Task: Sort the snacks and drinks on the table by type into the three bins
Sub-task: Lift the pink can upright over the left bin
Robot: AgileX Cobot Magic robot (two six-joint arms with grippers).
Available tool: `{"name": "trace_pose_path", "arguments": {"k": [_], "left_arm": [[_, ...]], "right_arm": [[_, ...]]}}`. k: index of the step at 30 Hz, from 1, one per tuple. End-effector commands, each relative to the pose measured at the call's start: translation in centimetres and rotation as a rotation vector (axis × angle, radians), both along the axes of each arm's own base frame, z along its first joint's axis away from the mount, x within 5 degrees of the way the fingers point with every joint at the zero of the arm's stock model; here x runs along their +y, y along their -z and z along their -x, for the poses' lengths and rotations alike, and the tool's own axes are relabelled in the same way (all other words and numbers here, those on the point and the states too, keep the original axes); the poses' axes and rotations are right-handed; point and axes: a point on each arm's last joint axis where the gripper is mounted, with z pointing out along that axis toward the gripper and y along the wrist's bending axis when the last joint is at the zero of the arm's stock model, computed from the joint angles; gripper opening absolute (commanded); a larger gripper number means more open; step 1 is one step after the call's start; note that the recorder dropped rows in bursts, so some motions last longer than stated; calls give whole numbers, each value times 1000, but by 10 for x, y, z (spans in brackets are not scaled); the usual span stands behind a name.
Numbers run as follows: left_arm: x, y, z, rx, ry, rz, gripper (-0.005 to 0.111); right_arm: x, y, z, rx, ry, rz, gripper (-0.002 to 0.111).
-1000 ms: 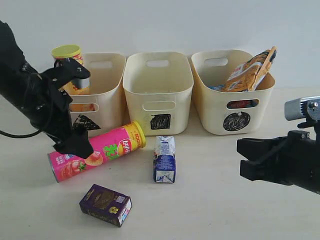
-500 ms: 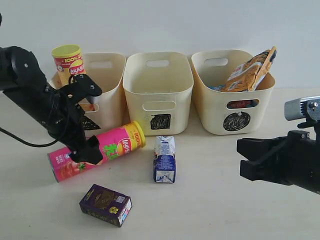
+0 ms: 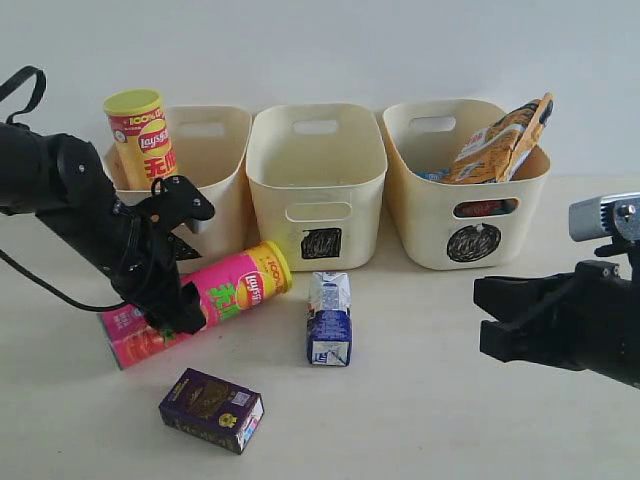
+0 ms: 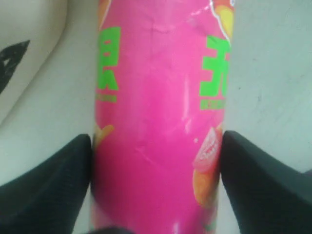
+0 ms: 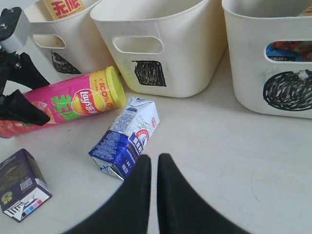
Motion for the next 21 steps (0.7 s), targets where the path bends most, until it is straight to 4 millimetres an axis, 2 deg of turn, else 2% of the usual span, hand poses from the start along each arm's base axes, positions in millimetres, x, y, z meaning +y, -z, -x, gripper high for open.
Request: {"name": "trace_pose_path", "arguments": {"k": [1, 2, 7, 8, 11, 12, 15, 16, 18, 21], "left_arm": [[-2, -2, 2, 21, 1, 6, 13], [-2, -2, 3, 30, 3, 5, 5], [-2, -30, 10, 19, 15, 22, 4], [-1, -49, 14, -7, 14, 36, 4], [1, -88, 26, -71, 14, 66, 4], [4, -110, 34, -121, 18, 82, 4], [7, -141, 44, -217, -11, 121, 4], [8, -152, 46, -261, -52, 152, 4], [15, -190, 43, -446, -349, 385, 4], [18, -209, 37, -556, -520, 579, 4]], "right_arm": [[0, -1, 1, -11, -8, 0, 1], [0, -1, 1, -11, -8, 0, 1], [0, -1, 1, -11, -8, 0, 1], [0, -1, 1, -11, -8, 0, 1], [0, -1, 1, -11, -8, 0, 1], [0, -1, 1, -11, -8, 0, 1], [0, -1, 1, -11, -8, 0, 1], [0, -1, 1, -11, -8, 0, 1], [0, -1, 1, -11, -8, 0, 1], [0, -1, 1, -11, -8, 0, 1]]}}
